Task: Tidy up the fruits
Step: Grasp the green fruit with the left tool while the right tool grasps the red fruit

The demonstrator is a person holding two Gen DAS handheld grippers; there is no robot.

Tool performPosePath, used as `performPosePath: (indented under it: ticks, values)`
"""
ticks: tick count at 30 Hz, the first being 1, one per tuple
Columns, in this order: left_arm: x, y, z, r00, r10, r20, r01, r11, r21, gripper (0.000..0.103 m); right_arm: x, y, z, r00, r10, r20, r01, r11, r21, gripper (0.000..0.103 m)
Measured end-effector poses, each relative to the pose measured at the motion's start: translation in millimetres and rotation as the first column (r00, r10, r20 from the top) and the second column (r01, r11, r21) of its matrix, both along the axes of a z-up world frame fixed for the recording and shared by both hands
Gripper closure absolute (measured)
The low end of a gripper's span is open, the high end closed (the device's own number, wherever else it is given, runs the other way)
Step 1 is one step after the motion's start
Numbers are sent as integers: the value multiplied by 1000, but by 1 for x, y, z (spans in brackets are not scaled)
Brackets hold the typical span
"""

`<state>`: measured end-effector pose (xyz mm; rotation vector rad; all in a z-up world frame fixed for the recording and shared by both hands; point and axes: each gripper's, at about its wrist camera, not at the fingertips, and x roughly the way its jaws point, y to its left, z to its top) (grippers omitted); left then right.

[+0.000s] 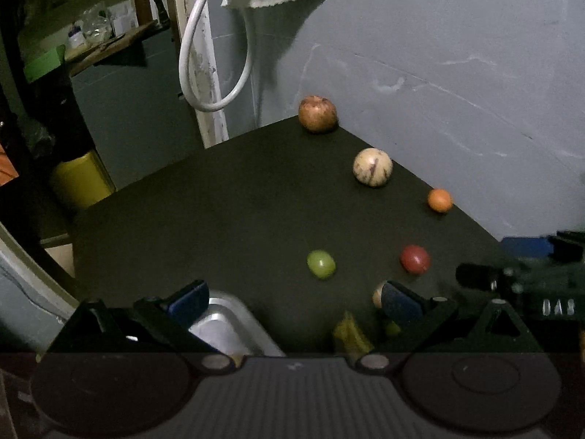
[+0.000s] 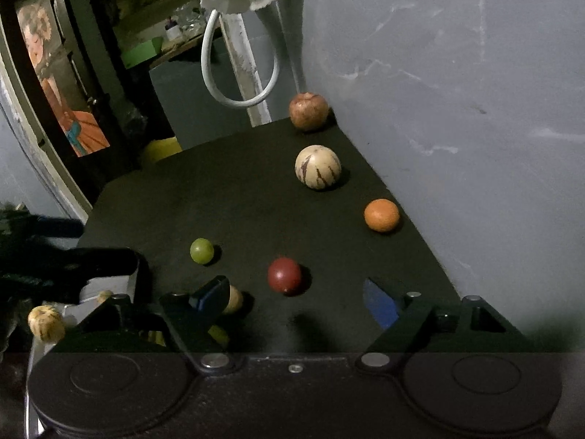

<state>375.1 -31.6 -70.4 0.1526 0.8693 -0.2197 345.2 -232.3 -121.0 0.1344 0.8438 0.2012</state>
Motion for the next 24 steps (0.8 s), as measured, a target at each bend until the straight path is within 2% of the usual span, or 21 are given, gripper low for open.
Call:
performPosePath:
  ticks: [7, 12, 17, 24]
  values:
    - [36, -17, -35, 997, 34, -66, -33, 999, 11, 1, 16, 9, -23, 1000, 27, -10, -27, 999, -31, 25]
    - [51, -17, -54, 989, 89, -120, -90, 996, -4, 4, 21, 12, -34, 999, 41, -3, -41, 998, -52, 39]
    - [57, -11, -61, 983, 118, -142, -124, 992, -37, 11, 24, 13, -39, 999, 51, -4, -51, 997, -53, 48]
    - [63, -10, -64, 979, 131, -155, -141, 988, -58, 21, 25, 16, -42, 998, 62, -2, -62, 996, -57, 53]
